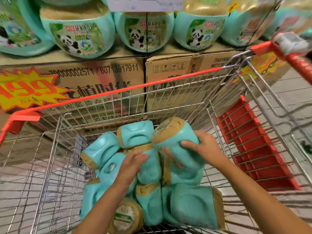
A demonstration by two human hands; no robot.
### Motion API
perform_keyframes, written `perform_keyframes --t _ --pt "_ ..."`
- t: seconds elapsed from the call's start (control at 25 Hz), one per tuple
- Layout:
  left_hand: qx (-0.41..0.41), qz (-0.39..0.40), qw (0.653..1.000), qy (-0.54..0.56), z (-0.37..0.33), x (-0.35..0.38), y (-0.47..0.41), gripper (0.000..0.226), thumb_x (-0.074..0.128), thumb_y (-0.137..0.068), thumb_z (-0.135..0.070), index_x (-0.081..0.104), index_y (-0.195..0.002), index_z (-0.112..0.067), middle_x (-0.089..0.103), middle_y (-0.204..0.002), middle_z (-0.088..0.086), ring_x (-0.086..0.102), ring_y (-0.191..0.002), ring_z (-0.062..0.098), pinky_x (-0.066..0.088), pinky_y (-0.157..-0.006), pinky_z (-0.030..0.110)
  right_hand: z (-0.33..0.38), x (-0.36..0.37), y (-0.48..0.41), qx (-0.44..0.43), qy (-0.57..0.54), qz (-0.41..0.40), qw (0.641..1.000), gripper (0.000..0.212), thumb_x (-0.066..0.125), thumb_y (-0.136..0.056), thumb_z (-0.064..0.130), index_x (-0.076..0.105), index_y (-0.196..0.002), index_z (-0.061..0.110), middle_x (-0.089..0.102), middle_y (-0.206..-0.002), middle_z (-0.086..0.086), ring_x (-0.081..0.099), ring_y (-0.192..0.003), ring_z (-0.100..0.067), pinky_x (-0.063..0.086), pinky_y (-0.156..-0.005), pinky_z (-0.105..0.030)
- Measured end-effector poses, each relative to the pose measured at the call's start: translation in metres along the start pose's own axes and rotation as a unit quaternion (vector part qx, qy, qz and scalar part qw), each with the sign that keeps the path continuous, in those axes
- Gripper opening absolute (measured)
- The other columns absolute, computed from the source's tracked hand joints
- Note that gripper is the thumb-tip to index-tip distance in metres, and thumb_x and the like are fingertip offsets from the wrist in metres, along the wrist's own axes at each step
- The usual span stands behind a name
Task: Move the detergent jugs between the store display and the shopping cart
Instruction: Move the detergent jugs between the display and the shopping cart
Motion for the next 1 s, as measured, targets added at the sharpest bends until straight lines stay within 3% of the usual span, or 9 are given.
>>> perform_keyframes --t 0.12,0.2,0.28,0.44,0.6,0.72,0.8,0.88,1.0 --pt "0.058 0.098 0.991 0.068 -0.003 0.003 0.013 0.06 0.071 -0.082 -0.016 0.048 -0.137 -0.02 0.064 -0.122 -0.006 0.062 -0.111 0.008 0.051 -0.085 0.023 0.029 -0.021 0.043 0.006 -0.29 0.019 0.957 0.032 0.076 -0.068 0.038 0.053 -0.064 0.016 0.047 -0.044 0.008 0.04 -0.039 -0.005 0.033 -0.042 -0.016" --pt "0.087 0.18 0.97 0.142 -0.007 0.001 0.025 0.079 0.082 -0.07 -0.028 0.045 -0.14 -0.02 0.067 -0.126 -0.001 0.065 -0.112 0.014 0.056 -0.083 0.027 0.04 -0.023 0.065 0.019 -0.439 0.042 0.898 0.049 0.084 -0.06 0.044 0.047 -0.064 0.014 0.039 -0.042 0.003 0.032 -0.037 -0.008 0.033 -0.041 -0.019" --pt "0.072 0.221 0.952 0.199 -0.015 0.002 0.035 0.094 0.091 -0.053 -0.039 0.05 -0.134 -0.016 0.07 -0.12 0.009 0.068 -0.106 0.024 0.059 -0.078 0.034 0.047 -0.016 0.079 0.038 -0.501 0.039 0.864 0.055 0.084 -0.064 0.046 0.041 -0.069 0.011 0.034 -0.043 0.004 0.03 -0.037 -0.007 0.033 -0.043 -0.019" --pt "0.066 0.198 0.959 0.193 -0.025 -0.007 0.054 0.078 0.078 -0.066 -0.041 0.054 -0.134 -0.012 0.07 -0.117 0.014 0.07 -0.103 0.029 0.059 -0.074 0.033 0.052 0.007 0.091 0.09 -0.528 -0.003 0.844 0.036 0.065 -0.077 0.039 0.05 -0.074 0.006 0.034 -0.048 0.003 0.03 -0.041 -0.01 0.03 -0.047 -0.023" --pt "0.083 0.142 0.968 0.188 -0.021 -0.03 0.076 0.075 0.08 -0.066 -0.047 0.057 -0.131 -0.018 0.071 -0.117 0.011 0.069 -0.105 0.029 0.059 -0.079 0.038 0.069 0.024 0.096 0.097 -0.518 -0.006 0.85 0.031 0.067 -0.075 0.041 0.058 -0.064 0.014 0.038 -0.051 -0.001 0.034 -0.042 -0.011 0.036 -0.042 -0.021" --pt "0.101 0.083 0.972 0.195 -0.017 -0.056 0.093 0.067 0.073 -0.069 -0.05 0.06 -0.128 -0.022 0.071 -0.116 0.011 0.07 -0.104 0.03 0.058 -0.084 0.044 0.089 0.047 0.098 0.083 -0.499 0.019 0.863 0.042 0.068 -0.073 0.046 0.057 -0.086 0.008 0.041 -0.05 -0.001 0.038 -0.04 -0.011 0.037 -0.041 -0.02" --pt "0.118 0.038 0.968 0.218 -0.014 -0.079 0.11 0.064 0.072 -0.069 -0.05 0.063 -0.124 -0.019 0.072 -0.112 0.014 0.071 -0.099 0.031 0.06 -0.076 0.041 0.107 0.068 0.097 0.068 -0.484 0.063 0.87 0.051 0.068 -0.071 0.051 0.057 -0.093 0.007 0.04 -0.048 -0.002 0.039 -0.04 -0.012 0.038 -0.042 -0.021" --pt "0.137 -0.019 0.962 0.237 -0.006 -0.101 0.131 0.066 0.074 -0.066 -0.052 0.065 -0.121 -0.016 0.074 -0.107 0.015 0.073 -0.092 0.031 0.06 -0.067 0.035 0.126 0.086 0.097 0.06 -0.467 0.127 0.873 0.054 0.073 -0.07 0.054 0.055 -0.08 0.004 0.037 -0.048 -0.006 0.037 -0.041 -0.015 0.038 -0.043 -0.023" --pt "0.164 -0.115 0.943 0.267 0.013 -0.129 0.171 0.063 0.075 -0.071 -0.056 0.064 -0.12 -0.018 0.074 -0.107 0.014 0.073 -0.094 0.032 0.06 -0.067 0.034 0.159 0.117 0.099 0.038 -0.44 0.228 0.868 0.053 0.072 -0.073 0.053 0.044 -0.063 0.009 0.033 -0.05 -0.008 0.032 -0.043 -0.019 0.037 -0.044 -0.025"
Point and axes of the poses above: each hand's wrist, its own y-axis away from the middle knuckle, its own x-axis out of the palm, z = x × y, the point moved 2 cm from there along -y, towards the middle knuckle
